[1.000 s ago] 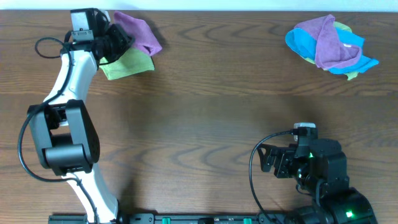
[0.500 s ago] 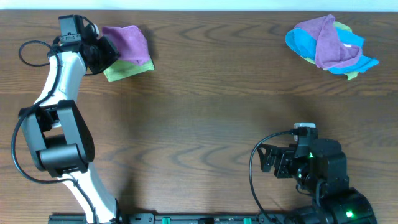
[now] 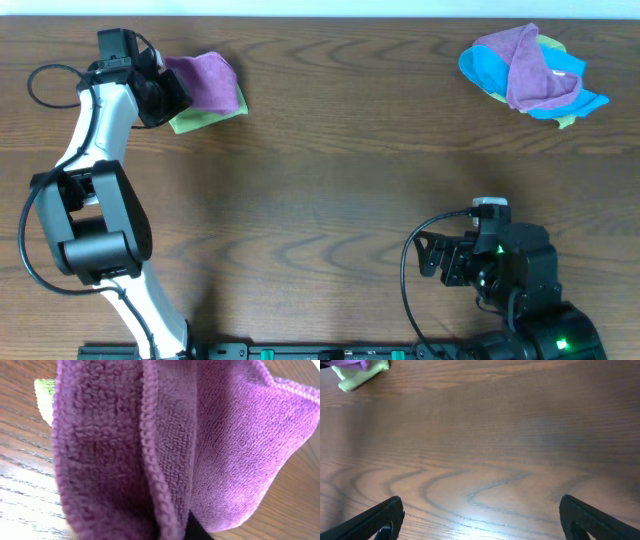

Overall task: Fold the cloth
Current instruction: 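Lower and flatten the purple cloth on top of the green cloth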

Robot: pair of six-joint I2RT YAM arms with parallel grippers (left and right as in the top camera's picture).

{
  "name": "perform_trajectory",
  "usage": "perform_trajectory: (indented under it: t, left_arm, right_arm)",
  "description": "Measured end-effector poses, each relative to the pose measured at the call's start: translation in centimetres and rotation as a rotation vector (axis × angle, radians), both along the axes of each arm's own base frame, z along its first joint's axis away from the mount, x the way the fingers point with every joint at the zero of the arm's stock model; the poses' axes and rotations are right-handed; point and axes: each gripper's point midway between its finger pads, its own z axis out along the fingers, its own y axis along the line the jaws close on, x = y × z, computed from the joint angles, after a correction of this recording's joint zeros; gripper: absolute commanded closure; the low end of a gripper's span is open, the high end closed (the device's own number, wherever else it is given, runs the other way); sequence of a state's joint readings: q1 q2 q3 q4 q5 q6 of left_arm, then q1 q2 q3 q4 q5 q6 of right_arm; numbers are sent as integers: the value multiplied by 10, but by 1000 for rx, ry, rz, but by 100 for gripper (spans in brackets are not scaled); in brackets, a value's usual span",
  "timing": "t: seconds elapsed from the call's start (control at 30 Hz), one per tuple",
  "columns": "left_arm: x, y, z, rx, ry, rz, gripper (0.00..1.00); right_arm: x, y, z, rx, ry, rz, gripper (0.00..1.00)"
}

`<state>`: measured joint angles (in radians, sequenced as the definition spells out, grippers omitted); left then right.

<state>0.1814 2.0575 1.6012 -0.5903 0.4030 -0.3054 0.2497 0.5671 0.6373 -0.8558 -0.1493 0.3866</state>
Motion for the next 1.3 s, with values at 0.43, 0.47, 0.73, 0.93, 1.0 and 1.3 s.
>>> perform_trajectory:
  t: [0.43,0.47,0.73,0.93,1.0,1.3]
  left_arm:
    - [-1,2,-1,16,3,-8,47]
    - [-1,2,-1,16,3,-8,48]
    - [-1,1,24,20,-46,-9,43]
    - [1,-1,79,20,-168,-1,43]
    - [1,-2,84,17,-178,0,43]
    - [24,-12,103,-26,-279,37,46]
  right_arm:
    - [0,0,0,0,0,0,1]
    - [0,0,0,0,0,0,1]
    - [0,0,0,0,0,0,1]
    - [0,0,0,0,0,0,1]
    - [0,0,0,0,0,0,1]
    - [0,0,0,0,0,0,1]
